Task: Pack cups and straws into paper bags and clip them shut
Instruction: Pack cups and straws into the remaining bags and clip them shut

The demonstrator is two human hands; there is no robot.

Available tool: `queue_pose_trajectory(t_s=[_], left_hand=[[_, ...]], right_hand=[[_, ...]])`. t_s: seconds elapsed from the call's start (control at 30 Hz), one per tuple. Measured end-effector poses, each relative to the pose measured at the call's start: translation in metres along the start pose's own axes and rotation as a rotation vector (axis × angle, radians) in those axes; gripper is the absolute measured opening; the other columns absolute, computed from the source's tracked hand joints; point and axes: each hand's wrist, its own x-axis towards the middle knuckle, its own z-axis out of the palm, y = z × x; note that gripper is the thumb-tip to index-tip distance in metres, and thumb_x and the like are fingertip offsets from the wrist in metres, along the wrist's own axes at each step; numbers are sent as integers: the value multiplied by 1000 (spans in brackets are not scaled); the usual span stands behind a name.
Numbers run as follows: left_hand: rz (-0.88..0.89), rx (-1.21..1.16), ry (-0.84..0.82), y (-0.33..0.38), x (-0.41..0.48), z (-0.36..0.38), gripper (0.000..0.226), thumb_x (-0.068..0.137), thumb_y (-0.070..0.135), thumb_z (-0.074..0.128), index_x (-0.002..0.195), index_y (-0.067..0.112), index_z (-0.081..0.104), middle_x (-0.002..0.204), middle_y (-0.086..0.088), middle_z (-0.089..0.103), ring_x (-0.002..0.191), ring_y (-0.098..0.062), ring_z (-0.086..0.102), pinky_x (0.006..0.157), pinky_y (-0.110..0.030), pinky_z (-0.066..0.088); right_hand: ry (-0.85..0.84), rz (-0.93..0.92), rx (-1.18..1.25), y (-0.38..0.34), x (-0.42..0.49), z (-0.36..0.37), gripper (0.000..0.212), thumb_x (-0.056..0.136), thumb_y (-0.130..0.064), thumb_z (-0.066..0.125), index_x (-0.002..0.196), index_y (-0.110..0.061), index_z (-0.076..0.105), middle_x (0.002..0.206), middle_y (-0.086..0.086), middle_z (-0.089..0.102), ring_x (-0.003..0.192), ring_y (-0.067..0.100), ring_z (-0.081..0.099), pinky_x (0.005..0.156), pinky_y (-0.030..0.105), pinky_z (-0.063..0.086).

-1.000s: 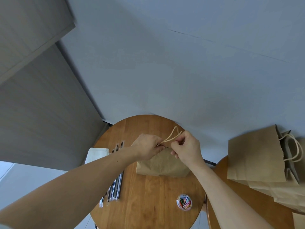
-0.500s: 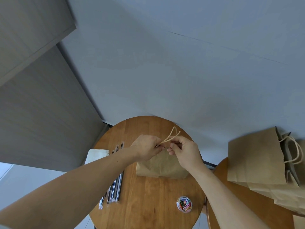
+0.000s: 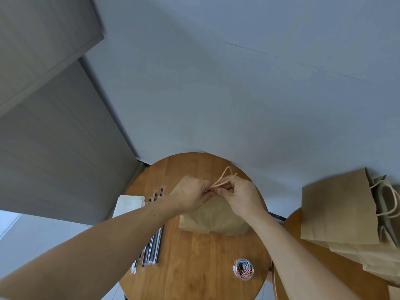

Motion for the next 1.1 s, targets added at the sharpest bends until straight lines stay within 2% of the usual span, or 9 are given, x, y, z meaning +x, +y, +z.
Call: queue_pose_trajectory(t_s=[0.23, 0.33, 0.47, 0.6, 0.73, 0.87, 1.1], left_hand=[[30, 26, 33, 1, 1, 5, 31, 102, 32, 46, 74, 19, 50, 63, 10, 47, 61, -14, 45, 67, -29, 21], [40, 11, 44, -1, 2, 7, 29, 101, 31, 47, 77, 18, 54, 66, 7, 53, 63, -15, 47, 68, -29, 22], [31, -6, 41, -1, 2, 9, 26, 101, 30, 47, 92, 14, 66, 75, 2, 65, 71, -16, 57, 72, -27, 26], [34, -24, 47, 1, 3, 10, 23, 100, 29, 48, 97, 18, 68, 79, 4, 68, 74, -15, 60, 75, -25, 27], [21, -34, 52, 1, 3, 12, 22, 99, 28, 49, 91, 16, 66, 74, 6, 62, 69, -13, 53, 75, -26, 26], [13, -15, 57, 1, 4, 12, 25, 100, 31, 49, 87, 16, 65, 68, 9, 56, 65, -11, 49, 77, -26, 25], [1, -34, 81, 4, 2, 12, 28, 101, 33, 48, 88, 15, 66, 72, 3, 64, 68, -15, 56, 80, -24, 28]], right_hand=[[11, -28, -84, 5, 4, 2, 10, 85, -21, 75, 87, -30, 72, 80, -23, 69, 80, -5, 65, 77, 24, 56], [-15, -47, -144, 7, 4, 2, 7, 87, -26, 73, 88, -32, 70, 78, -26, 66, 79, -5, 64, 75, 26, 56], [-47, -62, -216, 11, 3, 2, 5, 89, -30, 70, 94, -29, 69, 85, -19, 70, 82, 0, 65, 75, 29, 56], [-79, -79, -303, 12, 2, -1, 10, 91, -31, 67, 87, -36, 59, 81, -19, 69, 78, 1, 64, 71, 29, 54], [-94, -109, -365, 14, 1, -1, 4, 91, -31, 67, 93, -29, 64, 85, -14, 70, 80, 6, 65, 73, 31, 54], [-112, -118, -411, 16, -2, 1, 12, 92, -32, 65, 102, -26, 69, 92, -10, 72, 86, 10, 67, 77, 34, 54], [-80, -109, -466, 13, -4, 0, 12, 91, -36, 66, 95, -24, 69, 85, -9, 71, 80, 12, 66, 69, 32, 53]])
